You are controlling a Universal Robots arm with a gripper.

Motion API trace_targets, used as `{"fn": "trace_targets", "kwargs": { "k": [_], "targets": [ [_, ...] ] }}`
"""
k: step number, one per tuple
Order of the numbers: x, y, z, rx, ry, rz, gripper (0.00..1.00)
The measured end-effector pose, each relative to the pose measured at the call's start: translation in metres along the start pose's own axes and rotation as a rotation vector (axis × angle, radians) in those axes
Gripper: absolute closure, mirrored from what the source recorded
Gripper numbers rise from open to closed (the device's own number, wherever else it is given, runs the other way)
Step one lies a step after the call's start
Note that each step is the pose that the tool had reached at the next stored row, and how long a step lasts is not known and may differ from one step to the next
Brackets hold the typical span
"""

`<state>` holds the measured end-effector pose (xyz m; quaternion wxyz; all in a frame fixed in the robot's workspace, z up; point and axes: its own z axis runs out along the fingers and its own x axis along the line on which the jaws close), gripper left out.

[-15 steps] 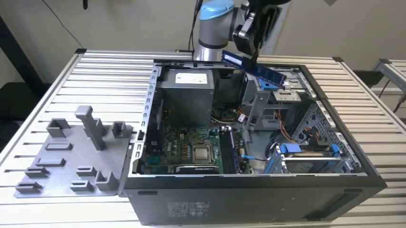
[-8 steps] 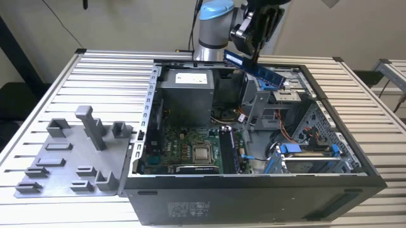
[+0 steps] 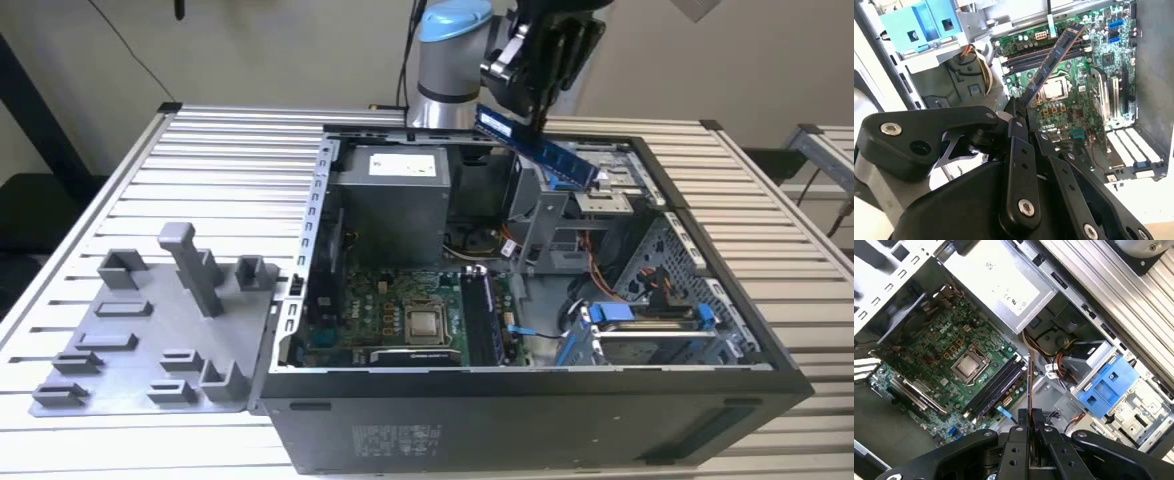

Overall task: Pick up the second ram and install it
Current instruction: 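Insert the second ram into the second slot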

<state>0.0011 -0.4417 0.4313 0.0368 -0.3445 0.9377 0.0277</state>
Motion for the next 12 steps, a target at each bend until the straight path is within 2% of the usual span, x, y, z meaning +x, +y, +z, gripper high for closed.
{"fn": "trace_targets", "kwargs": {
  "k": [12],
  "targets": [
    [0.0001,-0.0001,0.0012,0.0182,-0.0053,0.204,0.86]
  ]
}}
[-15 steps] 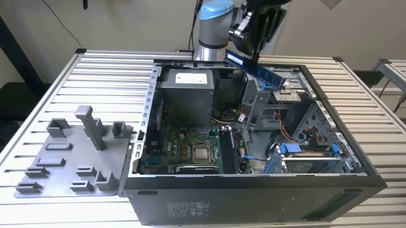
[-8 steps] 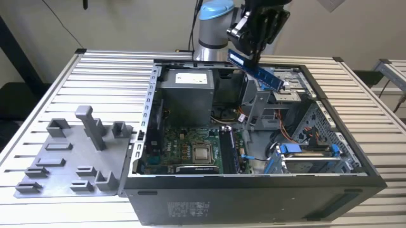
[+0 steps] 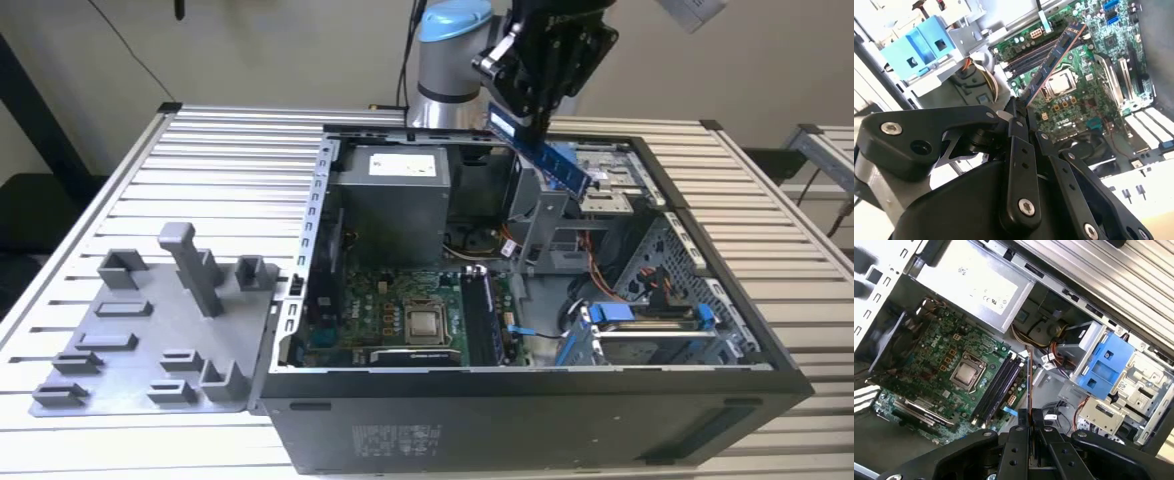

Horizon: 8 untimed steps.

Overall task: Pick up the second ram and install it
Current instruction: 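Insert the second ram into the second slot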

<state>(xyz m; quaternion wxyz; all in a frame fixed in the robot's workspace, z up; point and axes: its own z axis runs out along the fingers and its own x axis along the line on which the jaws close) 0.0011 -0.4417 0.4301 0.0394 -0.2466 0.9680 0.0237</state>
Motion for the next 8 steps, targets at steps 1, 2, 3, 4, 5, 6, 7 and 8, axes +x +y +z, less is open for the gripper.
{"fn": "trace_targets", "kwargs": {
  "k": [1,2,3,4,5,6,7,8],
  "targets": [
    [0.0,0.0,0.0001,0.001,-0.0003,0.012,0.86],
    [0.0,0.0,0.0002,0.002,-0.0007,0.024,0.86],
    [0.0,0.0,0.0002,0.0032,-0.001,0.036,0.86],
    [0.0,0.0,0.0002,0.0041,-0.0012,0.046,0.86],
    [0.0,0.0,0.0003,0.0049,-0.0015,0.056,0.86],
    [0.0,0.0,0.0004,0.0057,-0.0018,0.065,0.86],
    [0.0,0.0,0.0004,0.0067,-0.0021,0.077,0.86],
    [0.0,0.0,0.0005,0.0077,-0.0024,0.088,0.86]
  ]
}}
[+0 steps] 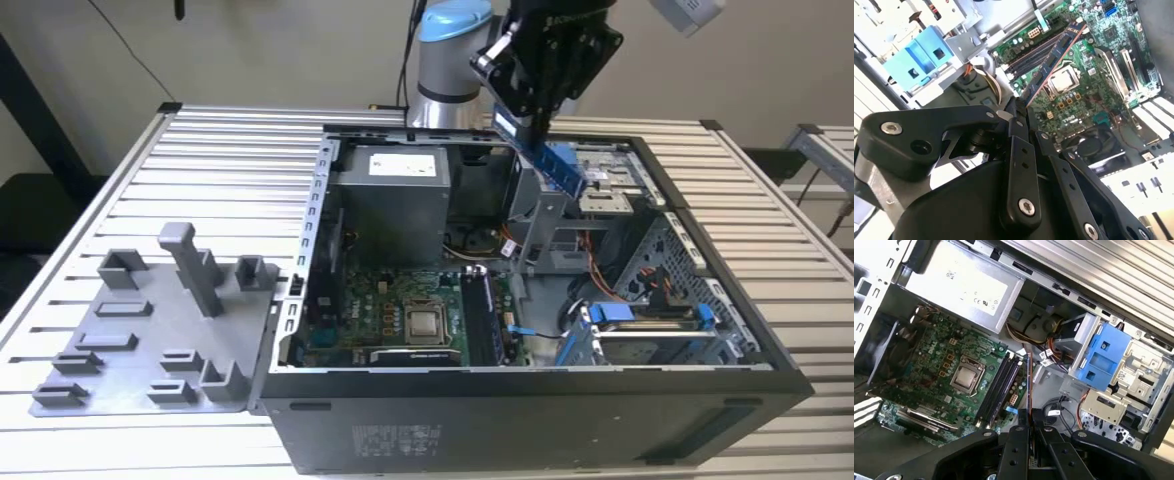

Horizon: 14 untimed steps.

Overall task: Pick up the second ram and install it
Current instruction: 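Insert the second ram into the second slot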

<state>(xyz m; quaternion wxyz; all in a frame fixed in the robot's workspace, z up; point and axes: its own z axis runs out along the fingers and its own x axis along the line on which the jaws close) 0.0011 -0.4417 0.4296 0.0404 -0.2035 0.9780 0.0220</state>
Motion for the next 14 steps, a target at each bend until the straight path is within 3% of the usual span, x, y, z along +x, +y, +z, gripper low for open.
{"fn": "trace_targets", "kwargs": {
  "k": [14],
  "targets": [
    [0.0,0.0,0.0006,0.0109,-0.0034,0.124,0.86]
  ]
}}
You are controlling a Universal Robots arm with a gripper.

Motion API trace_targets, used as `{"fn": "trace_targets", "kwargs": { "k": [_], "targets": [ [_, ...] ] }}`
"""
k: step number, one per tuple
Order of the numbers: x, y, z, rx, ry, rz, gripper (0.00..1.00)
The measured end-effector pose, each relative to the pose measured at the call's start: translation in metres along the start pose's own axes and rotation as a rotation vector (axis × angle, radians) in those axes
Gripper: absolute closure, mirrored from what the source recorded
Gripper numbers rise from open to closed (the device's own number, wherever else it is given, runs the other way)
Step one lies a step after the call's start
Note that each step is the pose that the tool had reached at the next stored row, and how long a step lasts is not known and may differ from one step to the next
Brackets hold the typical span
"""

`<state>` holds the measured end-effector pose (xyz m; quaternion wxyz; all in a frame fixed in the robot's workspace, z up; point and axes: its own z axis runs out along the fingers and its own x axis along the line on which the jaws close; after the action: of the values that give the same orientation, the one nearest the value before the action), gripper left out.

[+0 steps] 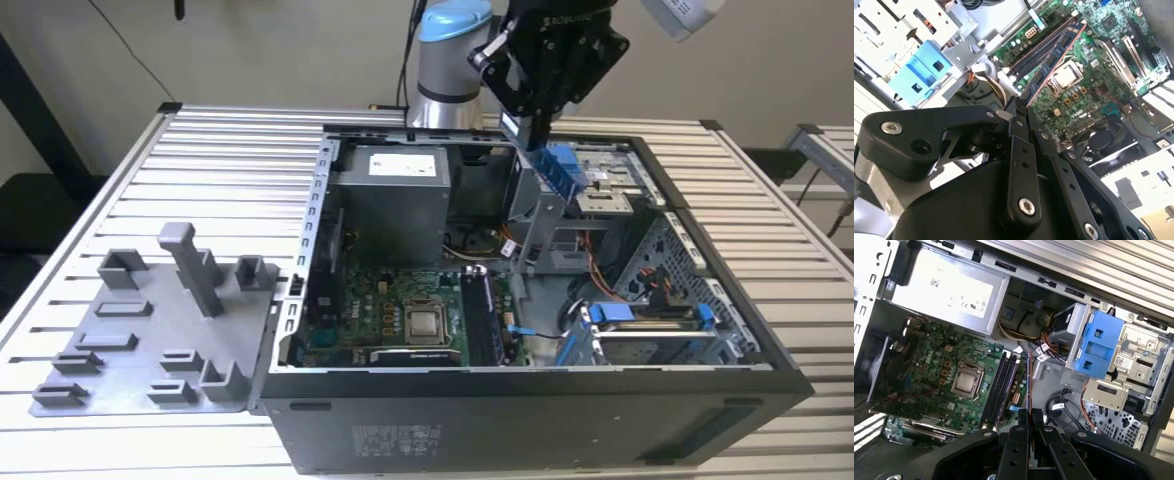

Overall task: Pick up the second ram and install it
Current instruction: 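Insert the second ram into the second slot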

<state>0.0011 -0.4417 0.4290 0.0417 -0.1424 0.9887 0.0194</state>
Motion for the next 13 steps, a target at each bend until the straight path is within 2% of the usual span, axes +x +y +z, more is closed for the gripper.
{"fn": "trace_targets", "kwargs": {
  "k": [13],
  "targets": [
    [0.0,-0.0002,0.0003,0.0067,-0.002,0.076,0.86]
  ]
}}
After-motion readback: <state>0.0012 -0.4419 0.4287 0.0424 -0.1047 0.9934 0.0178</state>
